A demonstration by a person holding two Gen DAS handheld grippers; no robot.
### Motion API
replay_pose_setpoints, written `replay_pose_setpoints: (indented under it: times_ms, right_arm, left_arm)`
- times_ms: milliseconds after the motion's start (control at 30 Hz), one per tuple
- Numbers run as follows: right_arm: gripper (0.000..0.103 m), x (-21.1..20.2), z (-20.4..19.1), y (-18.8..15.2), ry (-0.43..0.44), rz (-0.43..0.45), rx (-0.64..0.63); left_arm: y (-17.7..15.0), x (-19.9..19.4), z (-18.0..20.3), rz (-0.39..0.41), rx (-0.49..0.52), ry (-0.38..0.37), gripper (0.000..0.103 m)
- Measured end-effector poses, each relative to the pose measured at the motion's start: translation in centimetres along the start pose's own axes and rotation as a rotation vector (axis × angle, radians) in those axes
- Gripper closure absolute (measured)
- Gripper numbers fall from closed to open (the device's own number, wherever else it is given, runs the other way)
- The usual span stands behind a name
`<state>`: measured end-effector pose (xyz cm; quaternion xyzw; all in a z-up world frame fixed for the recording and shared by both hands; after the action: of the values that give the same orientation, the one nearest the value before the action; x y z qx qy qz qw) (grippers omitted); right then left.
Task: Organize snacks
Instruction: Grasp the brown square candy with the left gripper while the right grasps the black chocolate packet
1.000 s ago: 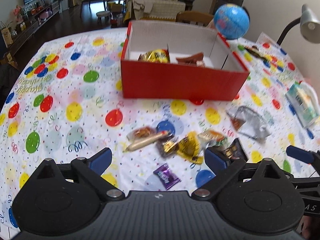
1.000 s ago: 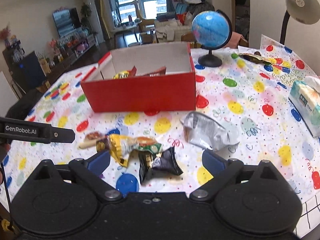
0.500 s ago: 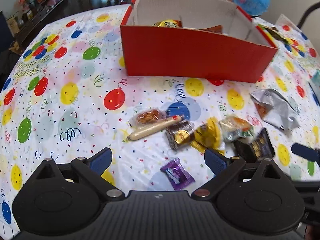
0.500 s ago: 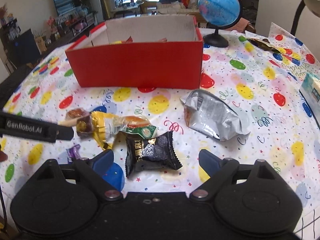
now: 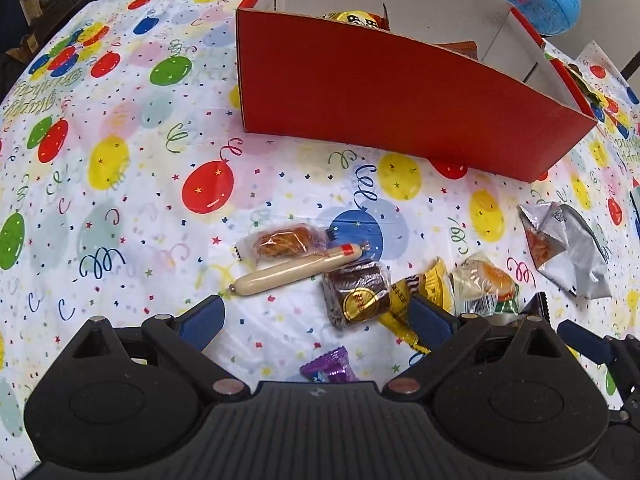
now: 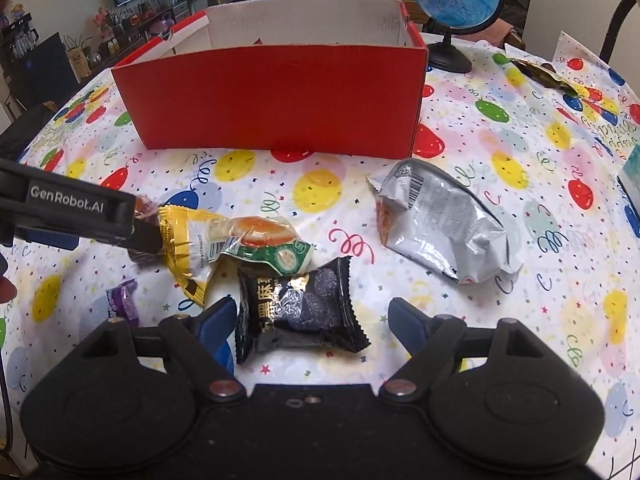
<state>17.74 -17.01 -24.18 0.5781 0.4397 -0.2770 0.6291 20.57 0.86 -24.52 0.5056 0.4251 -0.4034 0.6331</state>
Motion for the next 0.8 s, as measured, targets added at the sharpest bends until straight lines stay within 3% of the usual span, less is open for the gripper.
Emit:
replay_pose_setpoints:
  times_ms: [400, 433, 633, 800]
  right_arm:
    - [0.033, 0.8, -0.6, 0.2, 0.004, -0.016, -0.023]
    - [0.039, 0.7, -0.6, 0.2, 0.006, -0.016, -0.021]
    - [0.049, 0.3, -0.4, 0.0, 0.006, -0.008, -0.010]
    - [0.052, -0.5, 0.0, -0.4, 0.003, 0.004, 0.014]
  left_arm:
    - [0.1, 1.1, 0.0, -0.032, -0.010, -0.028, 0.029]
    - [0.2, 1.1, 0.0, -0.030, -0.008, -0.029, 0.034]
    - [0.4, 0.7, -0.6, -0.033, -0.024, -0.049, 0.068]
    - [0.3, 0.1, -1.0, -0.022, -0.030, -0.058, 0.071]
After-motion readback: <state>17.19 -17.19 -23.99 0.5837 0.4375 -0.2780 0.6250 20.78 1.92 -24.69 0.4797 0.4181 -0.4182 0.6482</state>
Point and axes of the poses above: each gripper's, at about its wrist camera, not at the fingertips, and x roughly the way its jaws point, z to its right, y to its top, the point moved 8 cm from there along x, roughly the way its jaws point, and after that the axes turned 5 degrees about -z, right-handed, at the moved point
